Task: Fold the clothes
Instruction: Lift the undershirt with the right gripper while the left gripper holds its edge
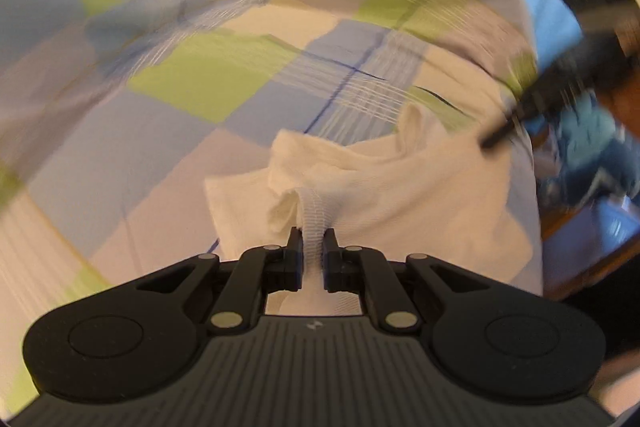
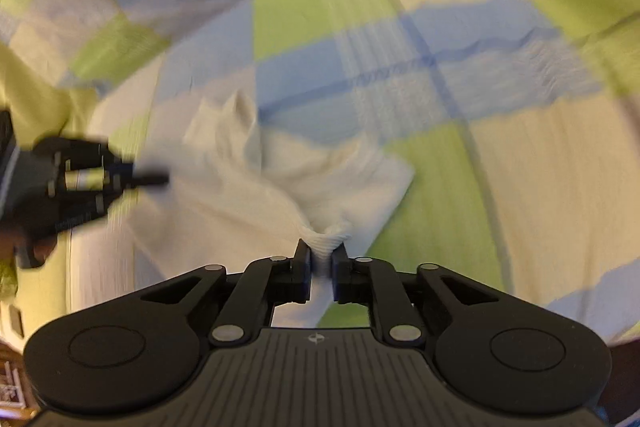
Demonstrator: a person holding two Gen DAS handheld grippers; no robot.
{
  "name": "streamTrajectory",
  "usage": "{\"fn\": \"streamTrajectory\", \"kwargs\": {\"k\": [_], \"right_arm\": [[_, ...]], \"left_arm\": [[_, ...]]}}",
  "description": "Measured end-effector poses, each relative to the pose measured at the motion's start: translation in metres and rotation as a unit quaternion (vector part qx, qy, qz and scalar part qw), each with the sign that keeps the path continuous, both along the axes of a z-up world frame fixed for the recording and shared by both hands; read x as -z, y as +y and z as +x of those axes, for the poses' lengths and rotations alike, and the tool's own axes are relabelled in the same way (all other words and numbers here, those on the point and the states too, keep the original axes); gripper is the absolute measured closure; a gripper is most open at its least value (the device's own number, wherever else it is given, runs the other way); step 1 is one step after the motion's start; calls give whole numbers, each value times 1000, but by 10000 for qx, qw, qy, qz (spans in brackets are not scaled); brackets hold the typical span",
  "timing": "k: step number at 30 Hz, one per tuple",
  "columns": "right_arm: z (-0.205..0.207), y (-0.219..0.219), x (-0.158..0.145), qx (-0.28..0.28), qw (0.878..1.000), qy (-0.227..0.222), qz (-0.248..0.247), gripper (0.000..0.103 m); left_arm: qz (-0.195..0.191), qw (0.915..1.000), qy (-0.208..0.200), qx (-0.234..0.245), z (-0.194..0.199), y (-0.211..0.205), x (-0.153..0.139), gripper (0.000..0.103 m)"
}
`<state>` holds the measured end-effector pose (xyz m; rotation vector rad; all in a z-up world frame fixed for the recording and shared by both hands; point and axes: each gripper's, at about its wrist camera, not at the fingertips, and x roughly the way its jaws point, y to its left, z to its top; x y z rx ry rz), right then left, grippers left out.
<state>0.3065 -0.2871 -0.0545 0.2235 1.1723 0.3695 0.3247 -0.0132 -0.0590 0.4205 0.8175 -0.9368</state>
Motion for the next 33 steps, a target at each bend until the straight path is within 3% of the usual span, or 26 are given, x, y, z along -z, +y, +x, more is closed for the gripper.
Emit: {"fn": "streamTrajectory", "kwargs": {"k": [5, 6, 8, 13, 15, 17, 21, 24, 25, 26, 27, 29, 31, 33], "right_arm": [[37, 14, -27, -135, 9983, -561, 72, 72], [48, 24, -26, -301, 9979, -552, 140, 70], [69, 50, -16, -753, 9959, -463, 186, 51], [105, 116, 23, -1633, 9857, -370, -187, 46], [111, 133, 32, -1840, 9817, -380, -319, 51], [111, 147, 36, -2106, 9752, -385, -558, 92], [102, 162, 15, -2924, 9544, -532, -293, 94], [103, 169, 7, -3786, 9239, -268, 488, 93], [105, 174, 12, -3986, 9156, -208, 476, 93], [109, 176, 19, -4021, 9147, -247, 312, 81], [114, 178, 26, -3970, 9172, -309, 114, 76], [130, 174, 31, -3538, 9347, -335, -37, 71], [143, 158, 22, -2878, 9566, -401, 237, 66], [148, 138, 12, -2382, 9689, -398, 549, 58]], "left_arm": [[398, 9928, -889, 702, -33, -10, 0, 97], [458, 9901, -1046, 819, -40, -11, 1, 97], [534, 9848, -1303, 1015, -52, -13, 2, 97], [549, 9788, -1493, 1290, -74, -15, 5, 97], [524, 9781, -1491, 1352, -82, -16, 7, 97], [464, 9795, -1437, 1333, -87, -16, 8, 97], [360, 9814, -1395, 1267, -89, -15, 8, 97], [315, 9817, -1398, 1256, -89, -12, 9, 97], [318, 9818, -1392, 1250, -88, -11, 10, 97], [326, 9821, -1387, 1235, -87, -11, 11, 97], [335, 9823, -1381, 1217, -86, -10, 12, 97], [334, 9837, -1362, 1128, -83, -9, 13, 97], [310, 9850, -1333, 1046, -82, -6, 12, 97], [282, 9867, -1282, 963, -79, -5, 12, 97]]}}
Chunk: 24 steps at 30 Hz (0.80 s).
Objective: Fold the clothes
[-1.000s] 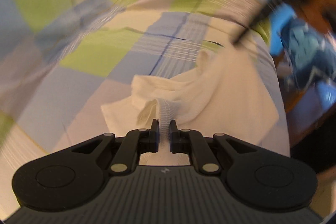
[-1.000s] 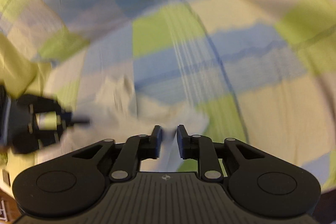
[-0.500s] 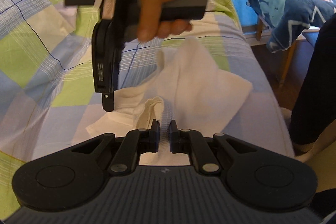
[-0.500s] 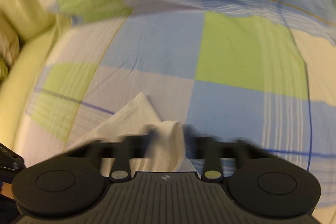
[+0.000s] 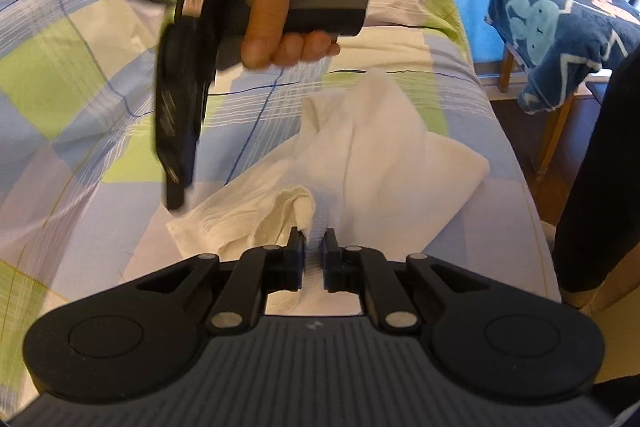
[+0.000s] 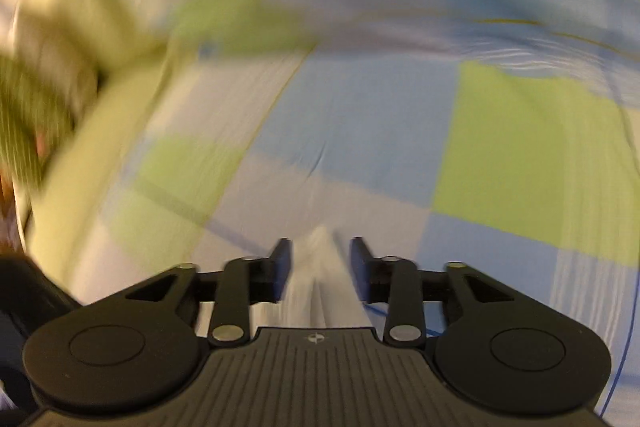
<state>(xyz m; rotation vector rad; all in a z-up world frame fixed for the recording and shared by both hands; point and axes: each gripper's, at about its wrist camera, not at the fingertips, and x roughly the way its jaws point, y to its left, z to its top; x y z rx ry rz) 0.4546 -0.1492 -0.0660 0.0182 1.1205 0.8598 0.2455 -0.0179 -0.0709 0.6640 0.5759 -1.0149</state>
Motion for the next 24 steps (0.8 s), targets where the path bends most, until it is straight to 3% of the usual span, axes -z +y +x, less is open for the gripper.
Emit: {"fn": "streamTrajectory", "kwargs": {"k": [5, 10, 14, 17, 20, 24], "right_arm": [[-14, -30, -12, 430, 9990, 40, -146, 57], [-48, -75, -19, 1267, 9915, -75, -279, 57], [-89, -120, -17, 2213, 9749, 54, -244, 57], [-118, -145, -13, 2657, 9629, 440, -178, 49], [-142, -158, -5, 2808, 9565, 772, -179, 47], [-152, -162, 14, 2824, 9542, 989, -19, 44]], "left_arm": [[-210, 9987, 173, -437, 16, 8, -5, 97], [-432, 9933, 483, -959, 46, 13, -9, 97], [-843, 9715, 1461, -1668, 82, 24, -7, 97], [-999, 9482, 2231, -2030, 103, 29, 1, 97], [-1088, 9360, 2564, -2151, 113, 32, 4, 97], [-904, 9472, 2398, -1925, 113, 31, 1, 97]]}}
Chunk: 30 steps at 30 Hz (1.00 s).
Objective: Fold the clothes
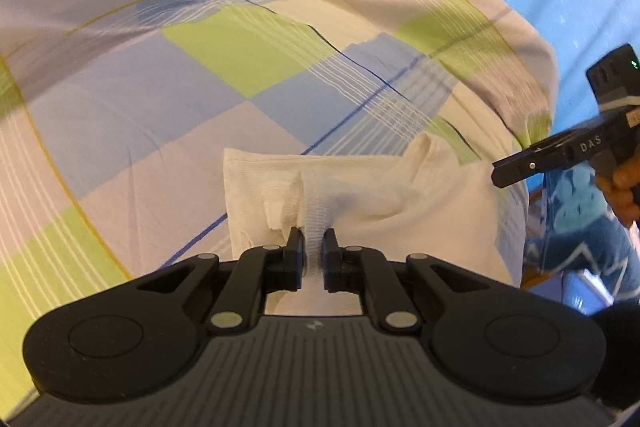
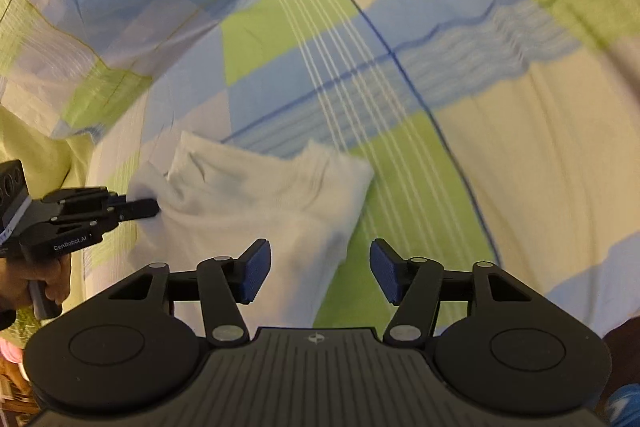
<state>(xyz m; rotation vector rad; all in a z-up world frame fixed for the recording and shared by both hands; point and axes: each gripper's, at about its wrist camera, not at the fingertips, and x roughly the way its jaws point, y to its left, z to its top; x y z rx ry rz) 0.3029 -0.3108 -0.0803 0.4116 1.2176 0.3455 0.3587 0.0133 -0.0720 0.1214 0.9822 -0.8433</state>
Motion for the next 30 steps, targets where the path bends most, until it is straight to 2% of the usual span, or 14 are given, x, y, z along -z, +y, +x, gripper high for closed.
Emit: {"fn": "streamTrajectory", "kwargs": {"k": [2, 3, 4, 5, 7, 10, 11, 14, 16, 17, 19, 23, 27, 30], "right_arm": [[3, 0, 10, 54, 9999, 5, 162, 46], [5, -1, 15, 78, 9997, 9, 248, 54], [7, -1, 18, 76, 9994, 17, 333, 82], [9, -1, 18, 48, 9993, 12, 379, 92], [7, 1, 6, -90, 9990, -182, 387, 92], [3, 0, -22, -205, 9963, -701, 462, 93], [5, -2, -26, -188, 9957, -781, 463, 92], [19, -5, -10, -110, 9973, -626, 364, 92], [29, -2, 5, -181, 9984, -487, 222, 90], [32, -2, 10, -175, 9986, -456, 178, 79], [35, -4, 14, -58, 9988, -458, 162, 65], [27, -10, 13, 190, 9984, -494, 206, 63], [20, -11, 12, 183, 9984, -466, 265, 63], [15, -11, 11, 334, 9980, -455, 288, 63]], "left_arm": [[142, 9997, -140, 167, -3, -2, -3, 97], [218, 9992, -215, 243, -5, -3, -5, 97], [292, 9986, -292, 316, -8, -4, -6, 97], [356, 9979, -372, 386, -12, -6, -8, 97], [422, 9931, -957, 531, -25, -11, -19, 97], [503, 9656, -2452, 711, -54, -13, -41, 97], [518, 9636, -2552, 607, -55, -12, -41, 97], [587, 9848, -1626, 151, -32, -10, -16, 96], [582, 9889, -1365, 57, -24, -12, -6, 96], [580, 9905, -1249, 19, -21, -14, -2, 96], [577, 9931, -1018, -104, -12, -13, 3, 94], [497, 9966, -542, -384, 5, -8, 11, 83], [-146, 9979, 159, -613, 21, 5, 9, 82], [-658, 9925, 651, -795, 39, 18, 9, 81]]}}
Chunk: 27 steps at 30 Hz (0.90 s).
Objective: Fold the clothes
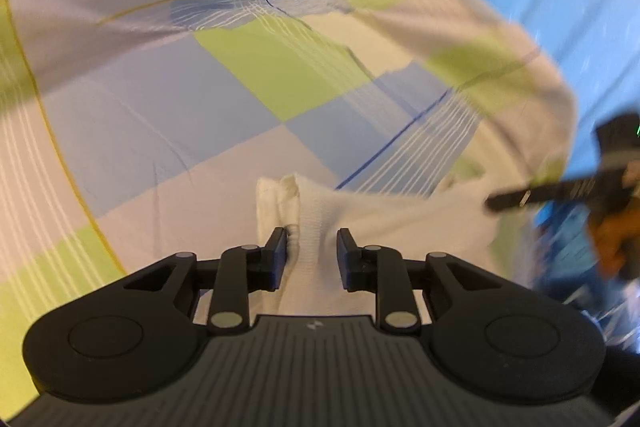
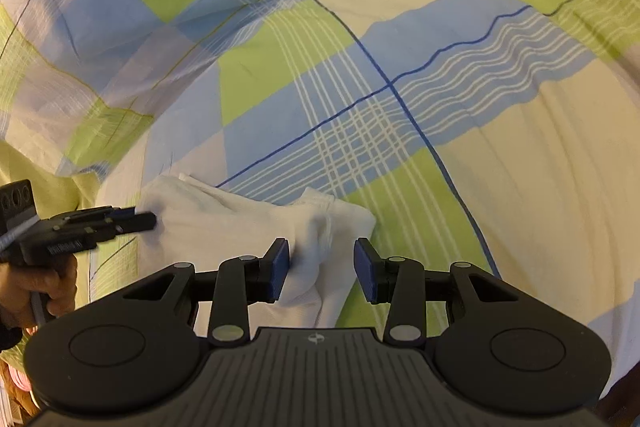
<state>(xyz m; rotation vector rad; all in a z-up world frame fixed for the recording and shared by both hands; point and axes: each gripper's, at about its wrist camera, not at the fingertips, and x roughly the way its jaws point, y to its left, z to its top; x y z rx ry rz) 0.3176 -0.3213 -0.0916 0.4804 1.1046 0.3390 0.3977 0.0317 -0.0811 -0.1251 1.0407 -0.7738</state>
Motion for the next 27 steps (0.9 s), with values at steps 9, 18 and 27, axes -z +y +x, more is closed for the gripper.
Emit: {"fn": "streamTrajectory", "kwargs": {"k": [9, 18, 27], "right_arm": [[-50, 19, -4, -39, 9996, 263, 89, 62], [-68, 36, 16, -201, 9970, 686, 311, 97], [-89, 33, 12, -303, 9950, 903, 293, 101]], "left_arm": [[-541, 9925, 1067, -252, 46, 2, 20, 81], [-266, 9995, 95, -161, 26, -2, 16, 92], [43, 9993, 95, -348, 23, 2, 13, 73]]}}
